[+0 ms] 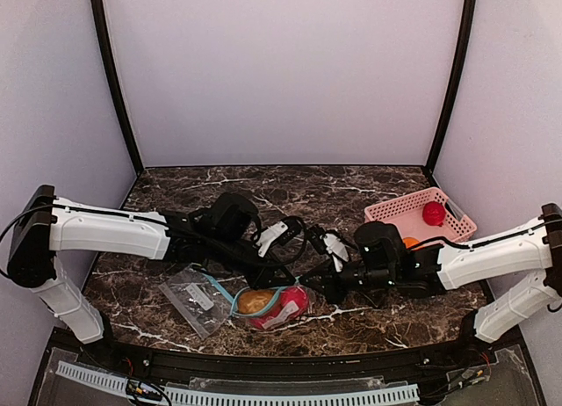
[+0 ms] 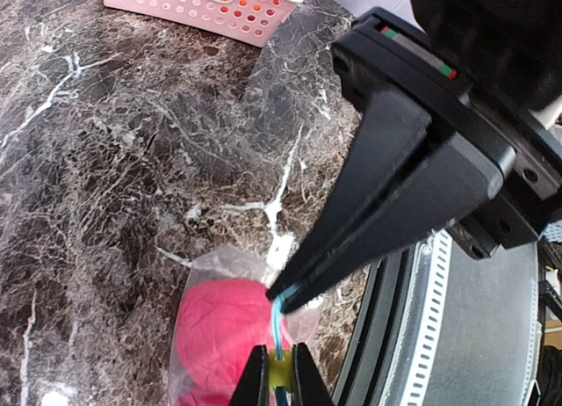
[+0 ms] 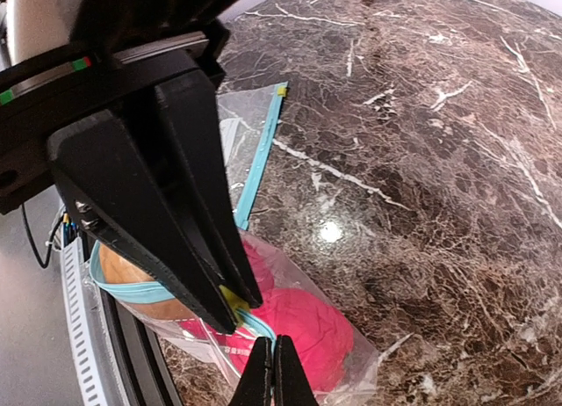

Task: Place the food in the zip-top bag and seal the zipper
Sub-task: Zip the zipper of the food storage bag.

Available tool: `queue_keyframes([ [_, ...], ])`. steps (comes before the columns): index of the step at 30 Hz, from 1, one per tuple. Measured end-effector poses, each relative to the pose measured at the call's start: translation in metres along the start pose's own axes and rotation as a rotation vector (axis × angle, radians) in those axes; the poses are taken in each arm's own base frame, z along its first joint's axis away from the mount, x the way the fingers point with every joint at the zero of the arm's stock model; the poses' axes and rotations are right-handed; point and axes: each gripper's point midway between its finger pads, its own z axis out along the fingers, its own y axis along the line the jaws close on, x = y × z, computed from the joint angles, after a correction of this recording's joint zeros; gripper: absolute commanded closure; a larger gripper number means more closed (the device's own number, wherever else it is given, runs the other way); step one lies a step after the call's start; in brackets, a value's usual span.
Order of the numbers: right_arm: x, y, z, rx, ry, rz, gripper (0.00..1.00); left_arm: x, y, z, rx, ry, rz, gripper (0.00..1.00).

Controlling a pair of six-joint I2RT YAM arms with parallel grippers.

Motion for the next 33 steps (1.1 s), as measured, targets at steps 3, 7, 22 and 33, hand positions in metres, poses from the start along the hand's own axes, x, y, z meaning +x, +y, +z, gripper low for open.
queue_keyframes([
  [3, -0.001, -0.009, -0.001, 0.059, 0.006, 0.015, 1.0, 0.002, 0.004, -0.004, -0.03, 0.009, 0.019, 0.99],
  [7, -0.002, -0.017, -0.003, 0.115, 0.011, 0.032, 1.0, 0.006, 0.007, -0.009, -0.059, 0.023, 0.044, 0.99],
  [22, -0.007, -0.02, -0.024, 0.173, 0.006, 0.044, 1.0, 0.001, 0.005, -0.016, -0.083, 0.018, 0.109, 0.99],
  [33, -0.01, -0.014, -0.028, 0.147, 0.001, 0.036, 0.76, -0.001, 0.0, -0.019, -0.063, 0.012, 0.092, 0.99],
])
